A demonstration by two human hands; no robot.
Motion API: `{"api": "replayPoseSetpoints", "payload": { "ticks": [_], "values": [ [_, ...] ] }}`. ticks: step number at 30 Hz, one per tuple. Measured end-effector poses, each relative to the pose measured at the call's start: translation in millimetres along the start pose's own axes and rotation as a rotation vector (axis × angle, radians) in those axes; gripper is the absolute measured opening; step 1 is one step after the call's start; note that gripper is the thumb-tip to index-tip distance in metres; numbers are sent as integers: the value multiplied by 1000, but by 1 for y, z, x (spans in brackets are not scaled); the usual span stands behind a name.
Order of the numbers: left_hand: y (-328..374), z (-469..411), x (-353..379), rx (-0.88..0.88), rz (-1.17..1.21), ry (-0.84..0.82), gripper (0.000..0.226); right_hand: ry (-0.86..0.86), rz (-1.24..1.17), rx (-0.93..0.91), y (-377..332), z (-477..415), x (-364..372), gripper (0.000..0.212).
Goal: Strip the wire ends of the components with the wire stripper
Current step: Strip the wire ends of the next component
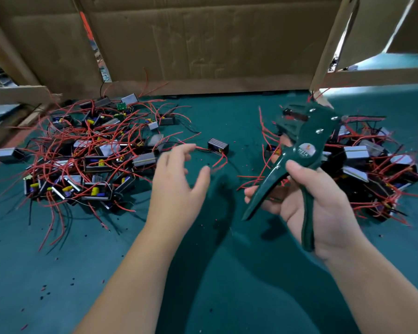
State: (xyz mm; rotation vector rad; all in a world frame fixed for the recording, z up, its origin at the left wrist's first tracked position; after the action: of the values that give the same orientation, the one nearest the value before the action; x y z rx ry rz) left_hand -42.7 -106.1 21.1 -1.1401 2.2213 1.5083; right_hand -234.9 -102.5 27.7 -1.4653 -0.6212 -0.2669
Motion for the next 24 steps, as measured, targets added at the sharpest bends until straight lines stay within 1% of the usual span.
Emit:
{"api": "replayPoseSetpoints", "payload": {
  "ticks": [2, 4, 6, 7, 9, 10, 12, 14, 16, 17, 20, 22, 23, 24],
  "values": [
    [-4, 4, 8, -64, 6, -104, 48, -23, 24, 24, 5, 2, 3, 26],
    [-3, 6, 13, -116, 150, -161, 42, -44, 34, 35, 8, 5, 6, 25],
    [3, 6, 16, -150, 348, -175, 27, -45, 19, 57, 10, 6, 8, 27],
    [6, 5, 17, -153, 430, -171, 24, -34, 6, 75, 12, 7, 8, 33],
    [12, 5, 18, -158, 505, -163, 25, -21, -18, 120, 15, 6, 8, 49],
    [12, 5, 18, -178, 525, -164, 25, -24, -21, 141, 16, 6, 8, 53],
    [11, 5, 20, -265, 609, -178, 23, -40, -17, 167, 18, 6, 10, 55],
    [10, 6, 24, -335, 707, -222, 31, -51, -20, 185, 20, 7, 10, 54],
    [11, 7, 26, -348, 734, -261, 39, -53, -29, 200, 21, 6, 11, 54],
    [12, 7, 26, -341, 727, -267, 37, -52, -35, 204, 21, 6, 11, 55],
    [15, 9, 26, -294, 668, -267, 22, -60, -71, 231, 20, 5, 13, 55],
    [14, 9, 24, -267, 656, -288, 9, -86, -135, 286, 18, 6, 13, 55],
    [12, 9, 23, -259, 697, -299, 10, -99, -178, 319, 17, 6, 13, 55],
    [10, 8, 21, -263, 766, -311, 17, -103, -215, 350, 15, 6, 12, 57]
  ]
}}
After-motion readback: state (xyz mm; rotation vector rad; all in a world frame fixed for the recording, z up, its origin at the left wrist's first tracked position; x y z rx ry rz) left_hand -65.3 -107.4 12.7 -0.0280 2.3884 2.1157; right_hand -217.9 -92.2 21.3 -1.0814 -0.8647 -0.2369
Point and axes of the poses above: each hand's wrist, its own z-axis away from the middle knuckle, its own x-axis out of the palm, y = z × x, the point moved 5 cm from there along -z, towards the middle knuckle
